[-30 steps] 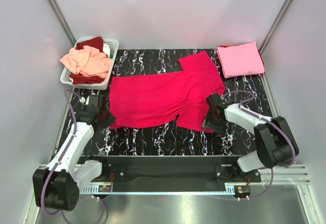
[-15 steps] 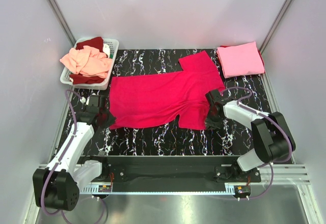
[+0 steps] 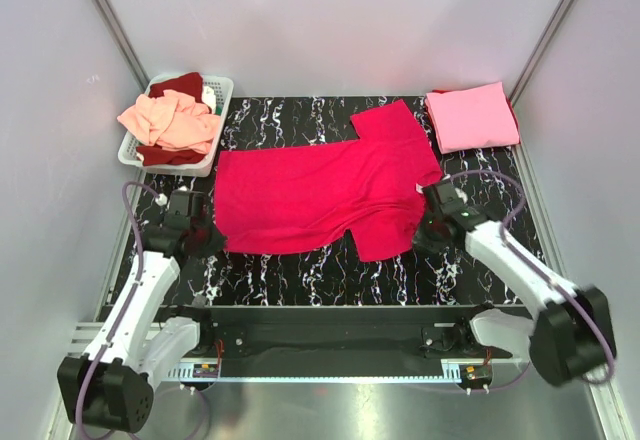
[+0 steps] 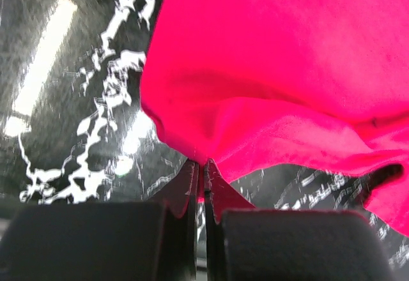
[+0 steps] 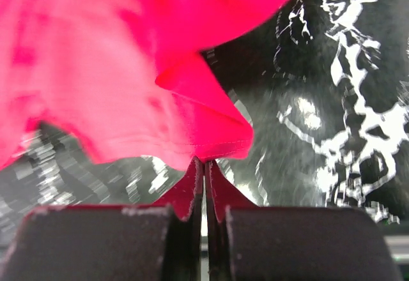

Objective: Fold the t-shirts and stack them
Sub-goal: Flatten the tshirt out

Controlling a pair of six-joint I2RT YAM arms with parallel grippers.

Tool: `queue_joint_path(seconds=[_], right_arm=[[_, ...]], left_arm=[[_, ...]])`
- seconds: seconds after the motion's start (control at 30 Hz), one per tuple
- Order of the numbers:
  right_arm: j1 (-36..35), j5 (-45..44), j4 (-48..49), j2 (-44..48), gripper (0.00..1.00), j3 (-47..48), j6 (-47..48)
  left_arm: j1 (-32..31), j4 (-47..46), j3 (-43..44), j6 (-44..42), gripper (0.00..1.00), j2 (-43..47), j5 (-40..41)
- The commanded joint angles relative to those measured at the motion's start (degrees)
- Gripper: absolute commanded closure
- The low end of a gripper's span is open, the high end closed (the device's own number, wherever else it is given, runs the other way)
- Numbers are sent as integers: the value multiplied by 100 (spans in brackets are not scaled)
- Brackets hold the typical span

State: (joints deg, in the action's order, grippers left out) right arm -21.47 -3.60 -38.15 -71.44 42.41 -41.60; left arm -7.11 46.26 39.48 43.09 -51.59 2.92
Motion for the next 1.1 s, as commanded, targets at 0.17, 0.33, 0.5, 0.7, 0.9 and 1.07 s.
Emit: queue_joint_path(seconds=[0.17, 0.33, 0.5, 0.7, 0.9, 1.07], right_arm=[[12, -264, -1667, 2414, 100, 697, -471], [12, -238, -2388, 3406, 100, 733, -761], [20, -413, -2951, 4189, 100, 803, -1060], [20, -414, -3541, 4647, 100, 1006, -1174], [12, -186, -3524, 4701, 100, 918, -1157], [20, -176, -2839, 4306, 100, 1111, -894]], left_arm=[[-194, 1077, 534, -178, 95, 763, -590], [-203, 1543, 525, -319, 94, 1168, -696], [-203, 2018, 692, -503, 93, 1397, -687], [-203, 2528, 745, -556, 87, 1784, -643], [-203, 2494, 447, -539, 86, 1960, -661], [-203, 2134, 446, -591, 84, 1601, -862]])
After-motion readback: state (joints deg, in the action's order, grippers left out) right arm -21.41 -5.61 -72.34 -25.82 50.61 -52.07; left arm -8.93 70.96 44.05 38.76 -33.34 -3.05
